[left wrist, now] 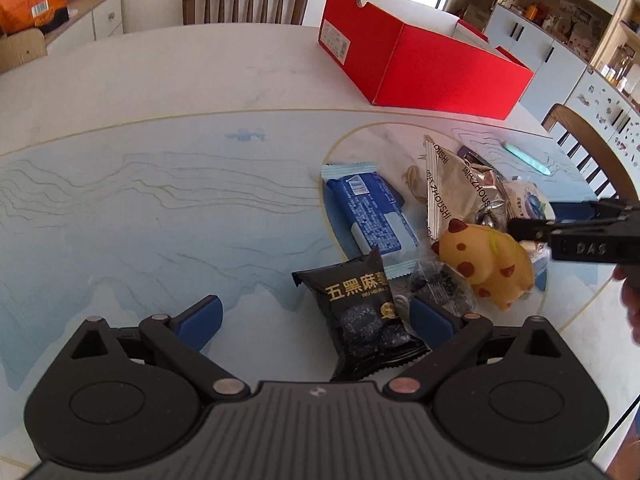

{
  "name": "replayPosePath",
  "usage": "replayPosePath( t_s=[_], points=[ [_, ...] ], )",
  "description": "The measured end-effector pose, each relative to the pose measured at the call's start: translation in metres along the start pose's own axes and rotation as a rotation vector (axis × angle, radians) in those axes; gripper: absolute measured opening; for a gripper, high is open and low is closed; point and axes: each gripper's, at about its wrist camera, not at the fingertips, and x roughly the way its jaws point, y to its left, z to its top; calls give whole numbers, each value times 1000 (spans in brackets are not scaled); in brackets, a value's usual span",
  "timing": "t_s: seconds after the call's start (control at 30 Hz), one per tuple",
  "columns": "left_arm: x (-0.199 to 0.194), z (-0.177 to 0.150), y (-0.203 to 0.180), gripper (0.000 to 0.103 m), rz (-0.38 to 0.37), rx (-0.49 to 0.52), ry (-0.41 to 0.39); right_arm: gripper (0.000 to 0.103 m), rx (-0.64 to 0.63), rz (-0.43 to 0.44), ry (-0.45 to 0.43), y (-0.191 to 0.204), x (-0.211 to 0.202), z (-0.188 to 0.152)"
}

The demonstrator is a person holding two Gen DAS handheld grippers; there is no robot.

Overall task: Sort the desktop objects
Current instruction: 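Grasp black snack packet with left tool while right grasps blueberry cake bag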

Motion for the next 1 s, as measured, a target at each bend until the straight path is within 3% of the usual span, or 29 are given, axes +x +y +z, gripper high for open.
replayPosePath(
  t_s=[0.6,0.8,1.0],
  points=[
    [8,1,-6,96,29,-12,12,70,63,-22,2,-33,-2,4],
    [8,1,-9,91,40,-14,11,67,21,-26,19,-20,6,1],
    [7,0,-13,81,51,2,0,64,53,-41,29,-39,9,0]
  ],
)
